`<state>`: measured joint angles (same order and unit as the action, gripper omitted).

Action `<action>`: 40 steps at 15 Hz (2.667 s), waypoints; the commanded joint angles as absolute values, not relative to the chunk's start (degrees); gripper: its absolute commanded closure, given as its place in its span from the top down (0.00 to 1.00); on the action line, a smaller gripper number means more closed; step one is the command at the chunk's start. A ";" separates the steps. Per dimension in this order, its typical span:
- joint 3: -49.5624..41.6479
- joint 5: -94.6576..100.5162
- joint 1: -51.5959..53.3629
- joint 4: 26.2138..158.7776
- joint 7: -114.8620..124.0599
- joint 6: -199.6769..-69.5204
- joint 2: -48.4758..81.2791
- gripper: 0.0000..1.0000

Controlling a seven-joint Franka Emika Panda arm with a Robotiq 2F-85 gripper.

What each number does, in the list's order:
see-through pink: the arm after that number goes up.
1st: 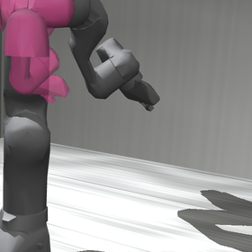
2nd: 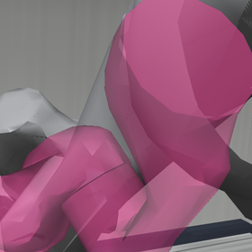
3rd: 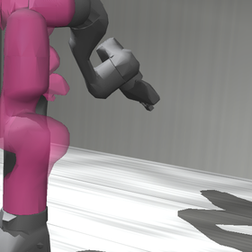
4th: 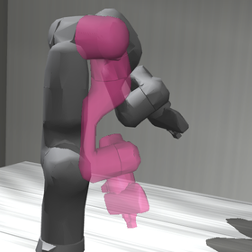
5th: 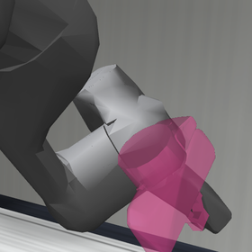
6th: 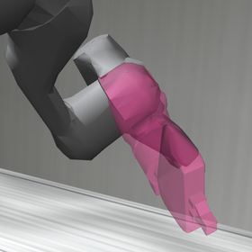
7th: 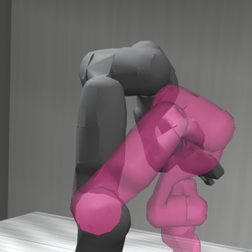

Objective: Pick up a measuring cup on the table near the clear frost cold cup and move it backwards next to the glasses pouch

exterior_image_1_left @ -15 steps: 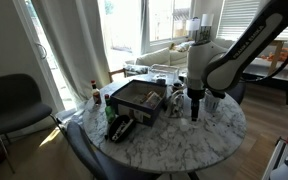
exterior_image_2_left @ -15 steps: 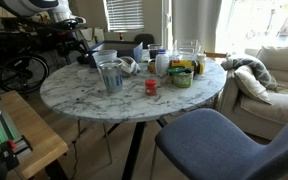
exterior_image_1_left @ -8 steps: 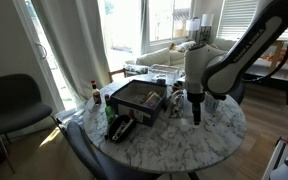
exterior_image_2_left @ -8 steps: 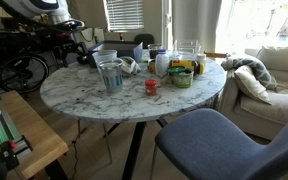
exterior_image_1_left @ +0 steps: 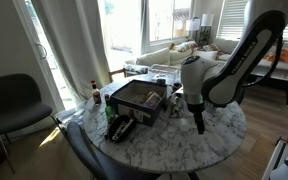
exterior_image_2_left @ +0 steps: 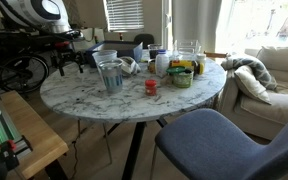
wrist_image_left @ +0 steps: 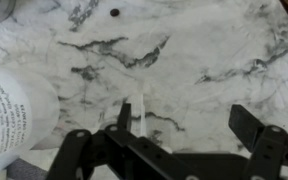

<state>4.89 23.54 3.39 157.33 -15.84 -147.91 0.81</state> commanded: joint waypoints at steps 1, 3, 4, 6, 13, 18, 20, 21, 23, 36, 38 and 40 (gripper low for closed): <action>4.18 25.14 3.43 155.42 -14.44 -150.32 5.50 1.00; 3.94 24.13 3.34 154.58 -14.81 -152.10 7.19 1.00; 3.72 24.20 3.27 154.07 -14.62 -152.89 8.08 0.95; 3.03 24.65 3.10 153.21 -14.58 -154.37 9.74 0.77; 0.22 24.85 2.42 151.33 -15.02 -156.66 13.02 0.26; 0.13 24.11 2.68 151.57 -14.97 -155.87 11.41 0.00; 1.21 22.47 2.81 152.57 -15.97 -155.24 9.73 0.02; 1.87 21.69 2.90 153.14 -16.60 -155.04 8.86 0.02; 3.69 20.40 3.58 154.59 -17.32 -154.32 6.60 0.02; 15.93 6.47 13.83 151.57 -0.87 -143.07 -4.94 0.02; 17.21 8.88 14.26 148.56 7.77 -138.69 -4.55 0.02; 16.53 7.60 14.45 149.36 3.97 -140.32 -4.68 0.07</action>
<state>17.01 7.71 14.03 149.31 4.24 -140.35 -4.61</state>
